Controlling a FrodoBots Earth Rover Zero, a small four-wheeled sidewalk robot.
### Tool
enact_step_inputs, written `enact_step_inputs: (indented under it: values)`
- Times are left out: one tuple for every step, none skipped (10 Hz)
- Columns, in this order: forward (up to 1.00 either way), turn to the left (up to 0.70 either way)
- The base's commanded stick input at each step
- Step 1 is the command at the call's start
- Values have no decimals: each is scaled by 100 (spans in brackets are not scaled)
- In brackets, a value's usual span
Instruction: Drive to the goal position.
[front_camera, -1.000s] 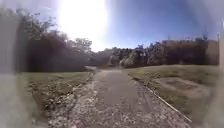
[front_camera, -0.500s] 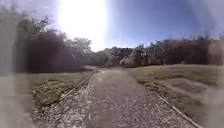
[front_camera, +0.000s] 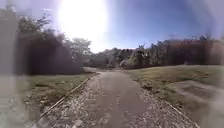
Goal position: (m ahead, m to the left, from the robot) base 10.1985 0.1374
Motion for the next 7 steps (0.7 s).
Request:
enact_step_inputs:
  values:
    - [100, -39]
    - [100, -36]
    - [100, 0]
    - [100, 0]
    - [100, 0]
    - [100, 0]
    - [100, 0]
